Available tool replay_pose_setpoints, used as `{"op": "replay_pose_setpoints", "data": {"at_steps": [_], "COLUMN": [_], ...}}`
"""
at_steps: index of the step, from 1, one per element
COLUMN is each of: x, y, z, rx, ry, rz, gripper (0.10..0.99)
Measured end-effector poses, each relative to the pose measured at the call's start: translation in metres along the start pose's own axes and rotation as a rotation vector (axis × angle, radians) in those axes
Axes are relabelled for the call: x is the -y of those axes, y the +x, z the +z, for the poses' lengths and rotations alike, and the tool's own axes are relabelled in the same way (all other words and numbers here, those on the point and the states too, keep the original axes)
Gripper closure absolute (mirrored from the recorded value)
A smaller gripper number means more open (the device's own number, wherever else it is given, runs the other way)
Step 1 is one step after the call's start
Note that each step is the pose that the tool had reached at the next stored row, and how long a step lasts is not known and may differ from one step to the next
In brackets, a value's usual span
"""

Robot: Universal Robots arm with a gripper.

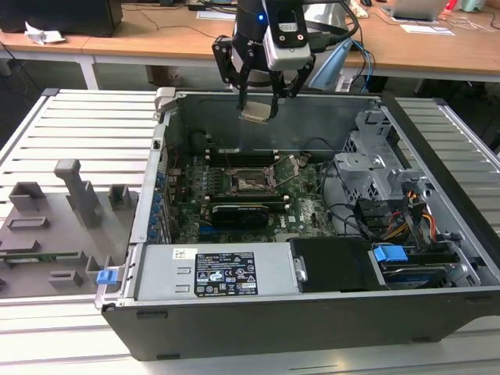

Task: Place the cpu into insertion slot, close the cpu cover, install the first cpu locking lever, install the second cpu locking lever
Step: 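Place the cpu into insertion slot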

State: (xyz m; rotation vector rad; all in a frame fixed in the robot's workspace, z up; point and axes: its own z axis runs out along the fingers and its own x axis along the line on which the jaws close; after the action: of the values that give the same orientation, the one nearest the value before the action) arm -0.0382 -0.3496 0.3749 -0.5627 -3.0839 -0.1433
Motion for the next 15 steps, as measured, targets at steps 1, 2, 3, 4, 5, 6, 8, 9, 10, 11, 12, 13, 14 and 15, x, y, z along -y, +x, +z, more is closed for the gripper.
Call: {"op": "replay_pose_setpoints", "data": {"at_steps": [1,2,3,4,5,6,8,9,10,11,12,13,14,15], "x": [0.0,0.0,0.0,0.0,0.0,0.0,0.0,0.0,0.0,0.0,0.0,0.0,0.0,0.0], "y": [0.0,0.0,0.0,0.0,0.0,0.0,0.0,0.0,0.0,0.0,0.0,0.0,0.0,0.0], "z": [0.0,0.0,0.0,0.0,0.0,0.0,0.0,0.0,0.0,0.0,0.0,0.0,0.0,0.0], "rx": [0.0003,0.0007,0.0009,0.0013,0.0017,0.002,0.0029,0.0031,0.0035,0.0037,0.0041,0.0044,0.0048,0.0051], "ry": [0.0,0.0,0.0,0.0,0.0,0.0,-0.001,-0.001,-0.001,-0.001,-0.001,-0.001,-0.001,-0.001], "rz": [0.003,0.007,0.01,0.015,0.019,0.022,0.032,0.035,0.039,0.042,0.046,0.05,0.054,0.058], "gripper": [0.557,0.557,0.557,0.557,0.557,0.557,0.557,0.557,0.557,0.557,0.557,0.557,0.557,0.557]}}
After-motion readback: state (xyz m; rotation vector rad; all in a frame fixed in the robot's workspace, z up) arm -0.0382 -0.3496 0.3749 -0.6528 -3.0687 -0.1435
